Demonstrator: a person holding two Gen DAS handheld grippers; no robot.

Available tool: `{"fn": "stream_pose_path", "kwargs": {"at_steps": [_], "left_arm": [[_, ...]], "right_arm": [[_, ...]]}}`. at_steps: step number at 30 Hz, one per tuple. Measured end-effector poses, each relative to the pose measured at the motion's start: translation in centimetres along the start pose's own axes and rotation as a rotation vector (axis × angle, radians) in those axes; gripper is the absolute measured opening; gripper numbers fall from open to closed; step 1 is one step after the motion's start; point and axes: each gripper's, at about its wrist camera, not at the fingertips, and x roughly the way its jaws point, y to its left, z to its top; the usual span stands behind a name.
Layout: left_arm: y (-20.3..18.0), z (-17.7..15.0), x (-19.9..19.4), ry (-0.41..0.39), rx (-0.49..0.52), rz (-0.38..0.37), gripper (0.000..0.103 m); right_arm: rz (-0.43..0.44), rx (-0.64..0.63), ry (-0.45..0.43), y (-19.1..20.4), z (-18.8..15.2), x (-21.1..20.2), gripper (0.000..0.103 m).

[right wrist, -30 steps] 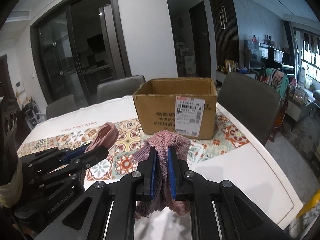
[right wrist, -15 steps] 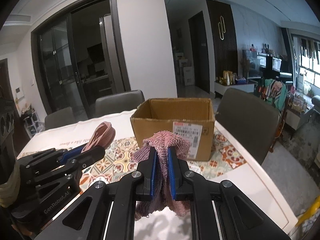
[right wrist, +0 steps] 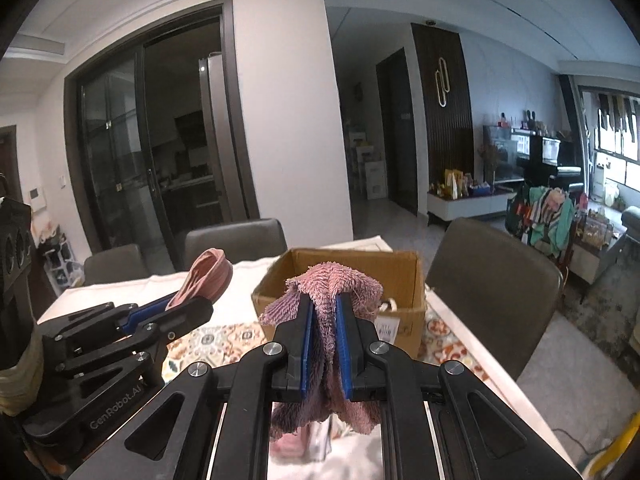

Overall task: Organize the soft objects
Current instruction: 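Lift and carry the hair ties and towel over the box with both tools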

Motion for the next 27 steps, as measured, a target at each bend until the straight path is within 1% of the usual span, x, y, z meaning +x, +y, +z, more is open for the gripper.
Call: {"fn": "stream_pose_path", "kwargs": {"at_steps": [5,15,20,27], "left_arm": [[0.1,1.3,1.2,-0.016,0.016,-0.001,0.015],[1.1,2.8,4.9,-0.012,0.017,0.001,0.015],[1.9,3.2,7.2,0.004,0.011,-0.005,0.015],[2.8,3.9,11.1,0.038,0.017,0.002,0.015]], "right_arm": [[0.001,-0.002,-0.023,-0.1,1.2,0.5,0.013],[-0.016,-0.024,-0.042,-1.0,3.0,3.0,0.013],[-0.026,-0.044,-0.046,-1.4,4.1,4.6,0.013],[-0.045,-0.055,-0.028,-2.3,5.0,7.7,0.013]]}}
